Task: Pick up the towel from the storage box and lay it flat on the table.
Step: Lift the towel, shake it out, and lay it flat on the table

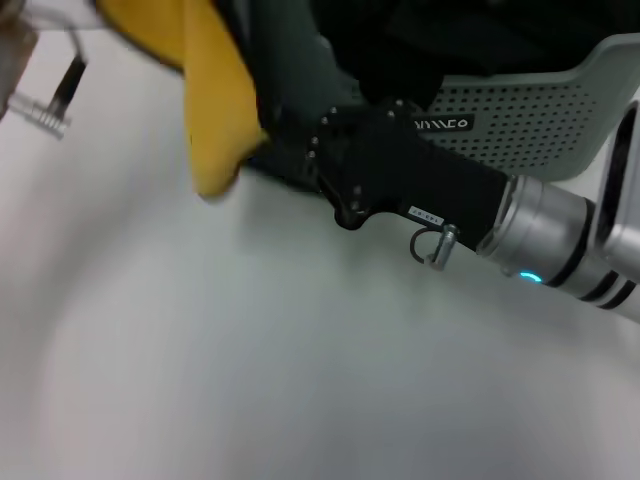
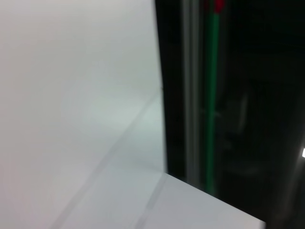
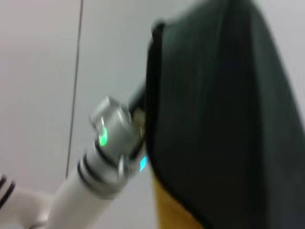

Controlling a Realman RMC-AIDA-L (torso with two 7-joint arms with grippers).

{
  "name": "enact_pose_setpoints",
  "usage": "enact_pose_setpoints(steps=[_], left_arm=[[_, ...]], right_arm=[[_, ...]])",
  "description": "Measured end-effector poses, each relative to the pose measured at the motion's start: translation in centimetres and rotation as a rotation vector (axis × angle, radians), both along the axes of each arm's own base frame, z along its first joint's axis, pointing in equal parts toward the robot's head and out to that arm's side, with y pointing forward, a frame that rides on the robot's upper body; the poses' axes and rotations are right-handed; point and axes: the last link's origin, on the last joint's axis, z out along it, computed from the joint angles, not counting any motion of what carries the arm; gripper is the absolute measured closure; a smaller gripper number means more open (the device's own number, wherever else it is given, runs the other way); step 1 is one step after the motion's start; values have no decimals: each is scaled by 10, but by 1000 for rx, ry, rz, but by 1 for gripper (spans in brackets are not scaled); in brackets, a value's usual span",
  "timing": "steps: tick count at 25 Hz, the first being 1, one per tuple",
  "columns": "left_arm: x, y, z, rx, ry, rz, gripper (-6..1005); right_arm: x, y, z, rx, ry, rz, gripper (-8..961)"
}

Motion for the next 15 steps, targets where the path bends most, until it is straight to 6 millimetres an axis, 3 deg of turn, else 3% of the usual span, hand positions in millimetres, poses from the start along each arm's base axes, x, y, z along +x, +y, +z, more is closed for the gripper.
enact_pose_setpoints(steps=[4, 8, 10, 15], left_arm=[[-50, -13, -6, 30, -2, 192, 998], [-87, -29, -12, 60, 23, 342, 953], [-102, -38, -15, 68, 48, 400, 934], [-118, -55, -30, 41, 151, 440, 857]], right_arm=[[-2, -4, 12, 29, 11, 37, 953], [-1, -9, 29, 94, 20, 63, 953], [-3, -9, 40, 124, 14, 77, 952], [-11, -7, 68, 166, -16, 112, 951]])
